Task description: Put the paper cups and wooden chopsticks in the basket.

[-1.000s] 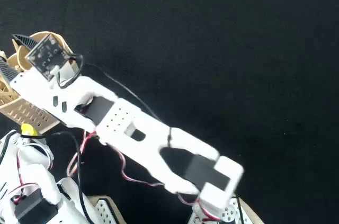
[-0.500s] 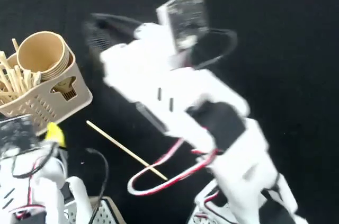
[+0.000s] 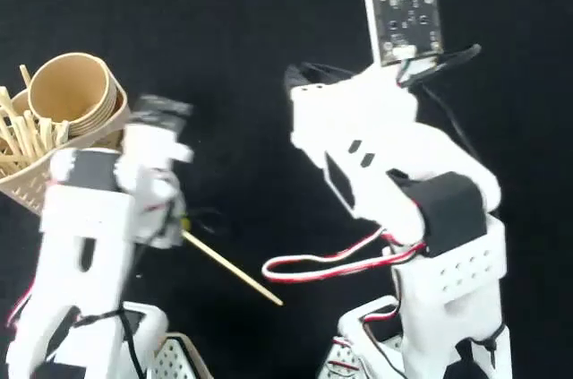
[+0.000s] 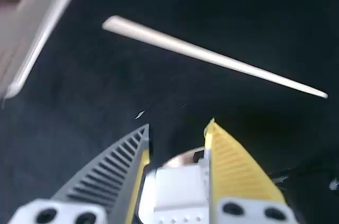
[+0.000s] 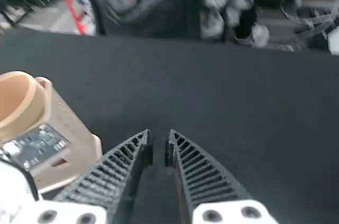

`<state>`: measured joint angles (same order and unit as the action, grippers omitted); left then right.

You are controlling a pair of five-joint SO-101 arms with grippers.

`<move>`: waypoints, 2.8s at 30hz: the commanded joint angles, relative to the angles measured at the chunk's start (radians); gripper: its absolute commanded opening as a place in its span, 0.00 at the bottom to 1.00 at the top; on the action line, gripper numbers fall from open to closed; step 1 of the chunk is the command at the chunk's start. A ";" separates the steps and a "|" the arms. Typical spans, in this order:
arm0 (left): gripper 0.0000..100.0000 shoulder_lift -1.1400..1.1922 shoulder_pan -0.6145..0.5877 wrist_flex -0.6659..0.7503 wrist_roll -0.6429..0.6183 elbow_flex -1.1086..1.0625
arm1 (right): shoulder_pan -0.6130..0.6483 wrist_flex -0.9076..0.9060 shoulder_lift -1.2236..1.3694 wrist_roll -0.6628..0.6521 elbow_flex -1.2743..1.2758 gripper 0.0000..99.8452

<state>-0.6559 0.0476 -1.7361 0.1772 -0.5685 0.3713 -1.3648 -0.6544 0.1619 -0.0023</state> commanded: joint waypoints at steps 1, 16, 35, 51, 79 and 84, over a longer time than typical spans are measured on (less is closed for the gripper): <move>0.18 0.086 0.243 0.008 -0.008 0.035 | -0.043 -0.072 -0.021 -0.069 -0.047 0.06; 0.23 0.440 0.131 0.473 -0.397 -0.180 | -0.252 -0.313 -0.015 -0.374 -0.031 0.06; 0.17 0.393 0.073 0.681 -0.526 -0.349 | -0.249 -0.308 -0.021 -0.379 0.067 0.06; 0.03 0.393 0.424 0.678 -0.451 -0.317 | -0.253 -0.315 -0.021 -0.379 0.068 0.06; 0.03 -0.453 -0.051 0.451 -0.003 0.727 | -0.255 -0.324 -0.308 -0.371 0.344 0.06; 0.03 -0.617 -0.389 0.750 0.052 0.553 | -0.255 -0.189 -0.334 -0.377 0.550 0.05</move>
<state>-1.1745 -0.0905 -1.2144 0.1880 0.0974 0.1289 -1.6303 -0.9659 -0.2125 0.4611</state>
